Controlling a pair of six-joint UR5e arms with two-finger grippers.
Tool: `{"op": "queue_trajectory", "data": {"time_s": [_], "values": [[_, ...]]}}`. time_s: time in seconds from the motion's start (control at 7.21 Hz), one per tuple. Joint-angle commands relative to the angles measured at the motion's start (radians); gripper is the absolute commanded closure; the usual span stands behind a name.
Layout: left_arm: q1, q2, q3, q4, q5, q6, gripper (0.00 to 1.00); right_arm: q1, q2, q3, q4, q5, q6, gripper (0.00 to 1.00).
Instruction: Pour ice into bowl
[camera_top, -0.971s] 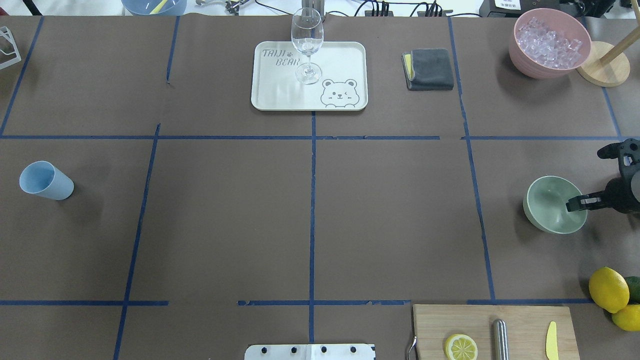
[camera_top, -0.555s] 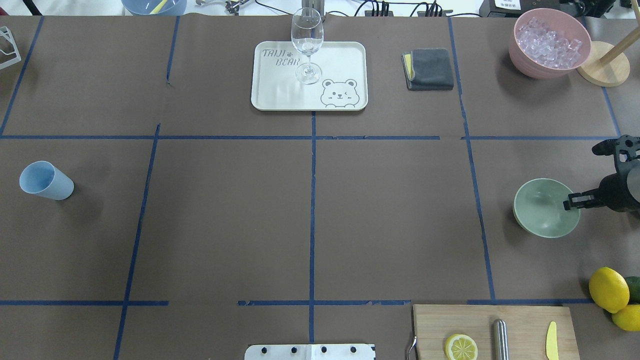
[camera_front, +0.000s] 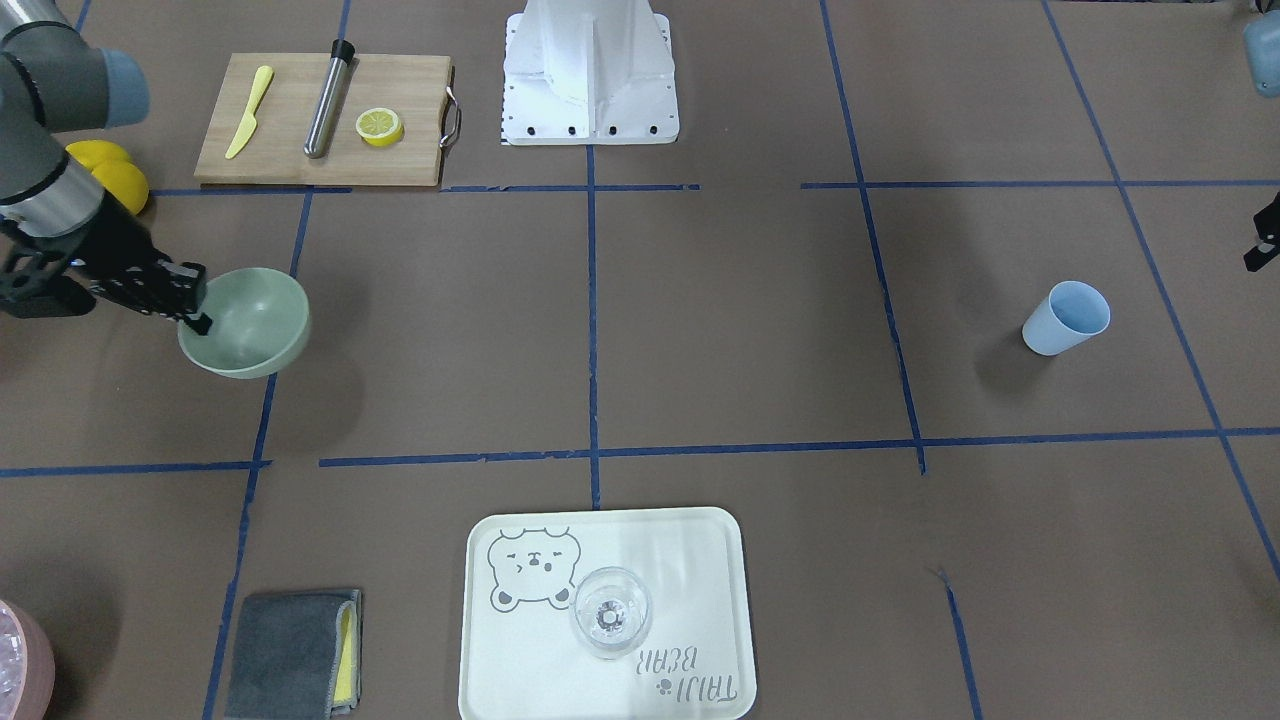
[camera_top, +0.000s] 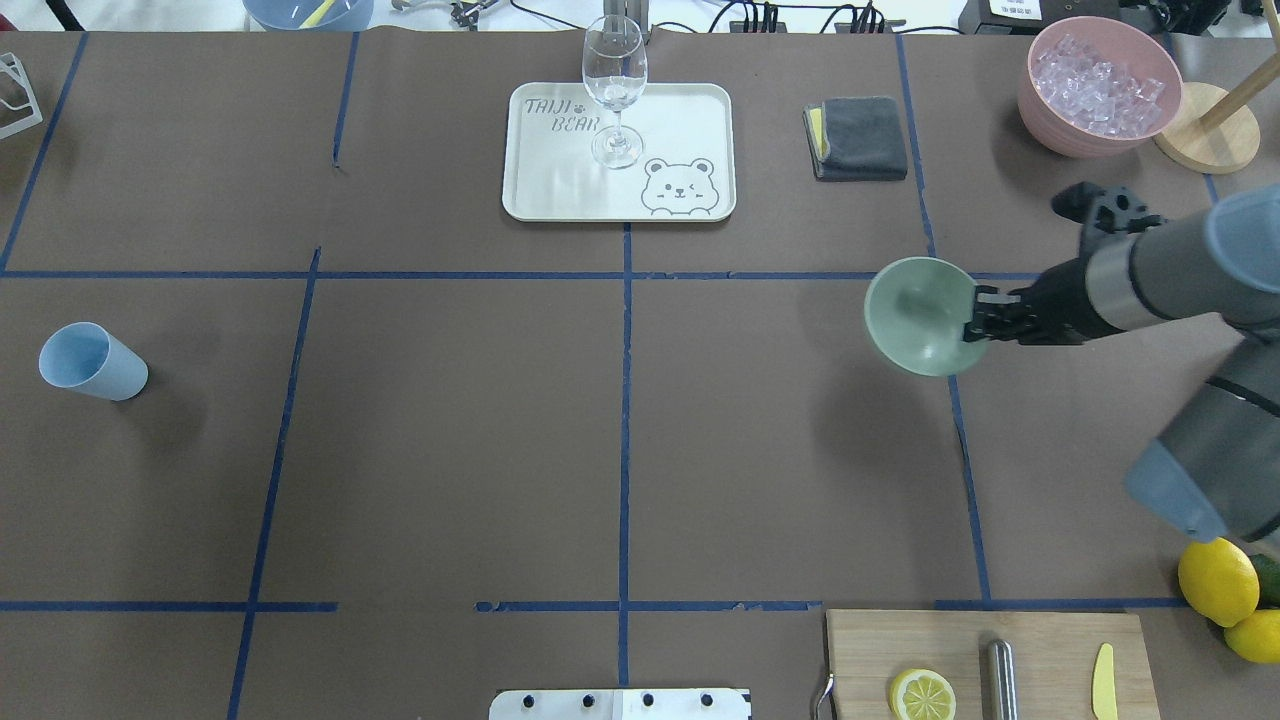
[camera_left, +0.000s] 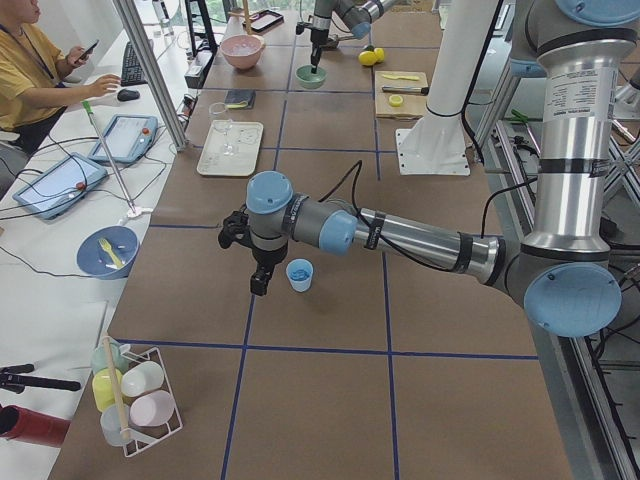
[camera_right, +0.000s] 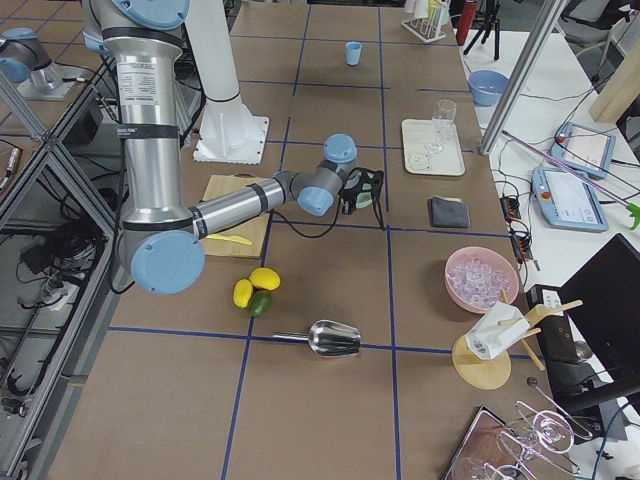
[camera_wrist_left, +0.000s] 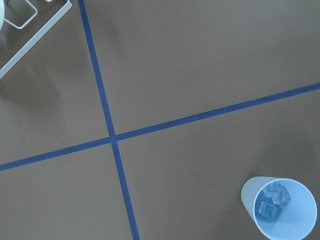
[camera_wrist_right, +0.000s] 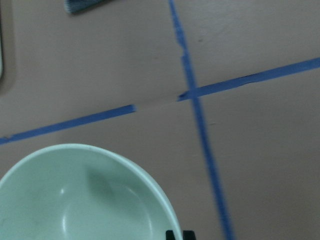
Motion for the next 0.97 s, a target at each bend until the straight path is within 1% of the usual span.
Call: {"op": "queue_trajectory", "data": {"time_s": [0.0, 0.14, 0.28, 0.42, 0.56, 0.69, 0.83], "values": [[0.002, -0.001, 0.001, -0.025, -0.017, 0.000, 0.00, -0.173, 0.297, -0.006, -0.261, -0.157, 0.197, 1.00], [0.005, -0.002, -0.001, -0.029, -0.017, 0.000, 0.00, -0.237, 0.448, -0.055, -0.361, -0.199, 0.286, 1.00], [0.011, -0.001, -0.001, -0.058, -0.017, 0.000, 0.00, -0.280, 0.597, -0.183, -0.362, -0.245, 0.411, 1.00], [0.011, -0.001, 0.001, -0.072, -0.016, 0.000, 0.00, -0.307, 0.681, -0.257, -0.362, -0.278, 0.443, 1.00], [0.011, -0.001, 0.001, -0.074, -0.015, 0.000, 0.00, -0.354, 0.694, -0.282, -0.362, -0.284, 0.443, 1.00], [0.013, -0.001, 0.001, -0.074, -0.017, 0.000, 0.00, -0.374, 0.717, -0.343, -0.361, -0.311, 0.437, 1.00], [0.011, 0.001, 0.004, -0.072, -0.019, -0.002, 0.00, -0.391, 0.717, -0.388, -0.336, -0.321, 0.434, 1.00]]}}
